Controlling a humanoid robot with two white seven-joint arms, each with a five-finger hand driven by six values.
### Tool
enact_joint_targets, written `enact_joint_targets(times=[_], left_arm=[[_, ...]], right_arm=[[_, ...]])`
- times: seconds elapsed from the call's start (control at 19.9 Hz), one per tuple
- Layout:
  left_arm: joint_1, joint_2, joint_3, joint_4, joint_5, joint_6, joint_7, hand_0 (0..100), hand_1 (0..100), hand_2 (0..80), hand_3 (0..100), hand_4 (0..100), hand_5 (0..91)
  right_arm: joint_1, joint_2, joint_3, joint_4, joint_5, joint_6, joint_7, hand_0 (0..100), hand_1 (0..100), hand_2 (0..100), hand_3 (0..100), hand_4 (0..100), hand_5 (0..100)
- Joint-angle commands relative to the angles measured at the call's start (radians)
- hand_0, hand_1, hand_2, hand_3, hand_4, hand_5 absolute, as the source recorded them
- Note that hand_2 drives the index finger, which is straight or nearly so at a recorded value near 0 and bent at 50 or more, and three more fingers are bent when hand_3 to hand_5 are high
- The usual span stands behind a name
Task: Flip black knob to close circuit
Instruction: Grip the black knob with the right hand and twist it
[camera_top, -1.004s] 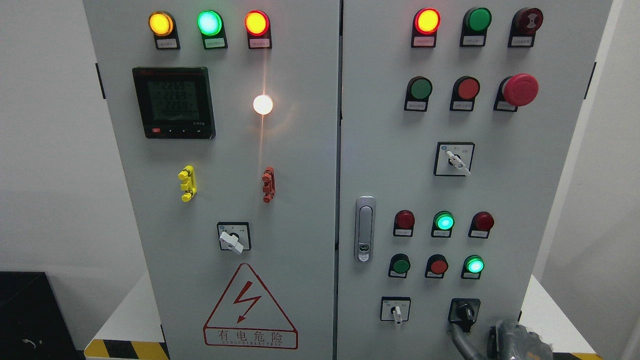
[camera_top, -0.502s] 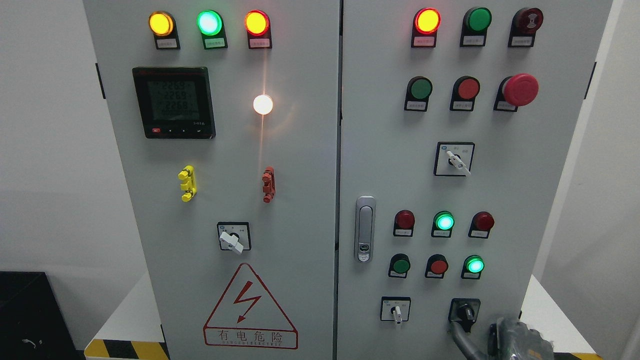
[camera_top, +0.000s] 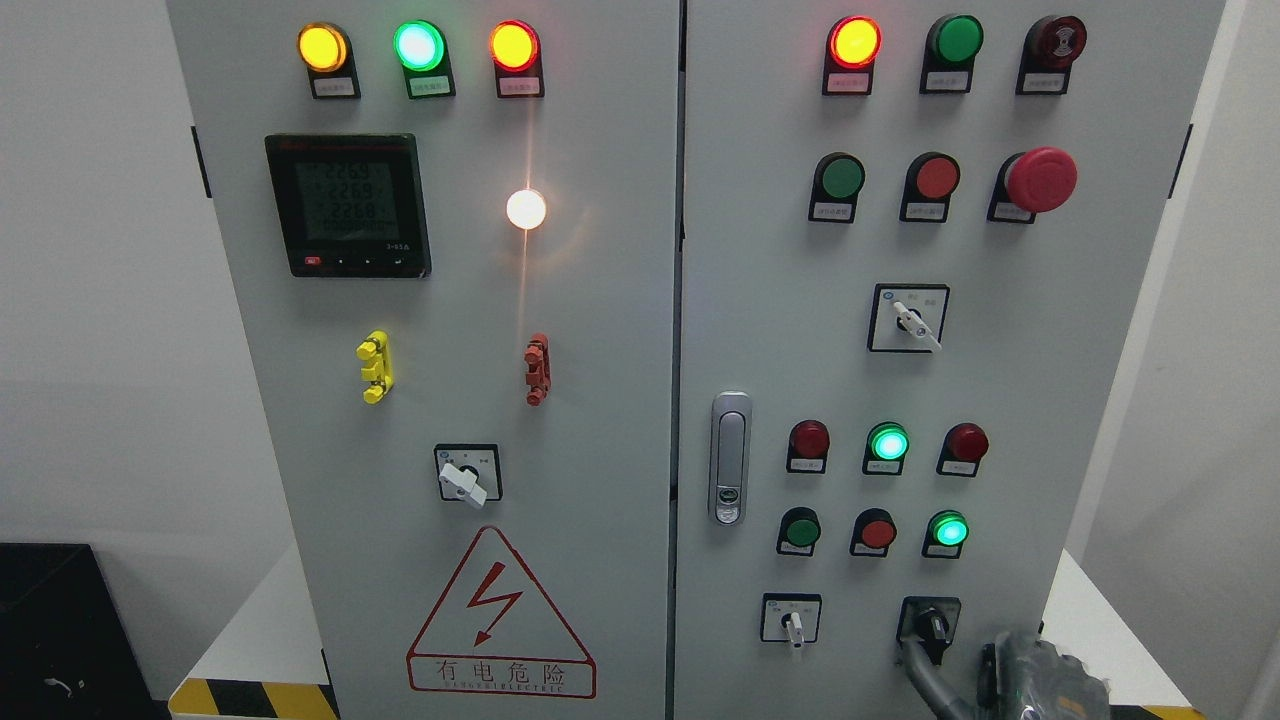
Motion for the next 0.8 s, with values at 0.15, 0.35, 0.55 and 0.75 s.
enact_joint_targets(times=[0.15,0.35,0.55,0.75], left_arm=[[0.0,0.0,-0.001,0.0,0.0,-0.001,0.0,12,56,0.0,0,0,0.0],[0.0,0.0,0.0,0.0,0.0,-0.001,0.0,12,56,0.0,0,0,0.0],[0.0,0.0,0.0,0.0,0.0,-0.001,0.0,12,56,0.0,0,0,0.0],[0.0,0.0,0.0,0.0,0.0,-0.001,0.0,12,56,0.0,0,0,0.0]], right_arm=[[0.001,-0.004,-0.054,0.004,0.0,-0.005,-0.006,0,0,95,100,100,100],[0.001,-0.004,-0.064,0.004,0.0,-0.008,-0.006,0,0,95,100,100,100],[0.001,-0.006,-0.069,0.005,0.0,-0.009,-0.006,0,0,95,100,100,100],[0.001,-0.006,-0.069,0.005,-0.002,-0.009,-0.006,0,0,95,100,100,100]])
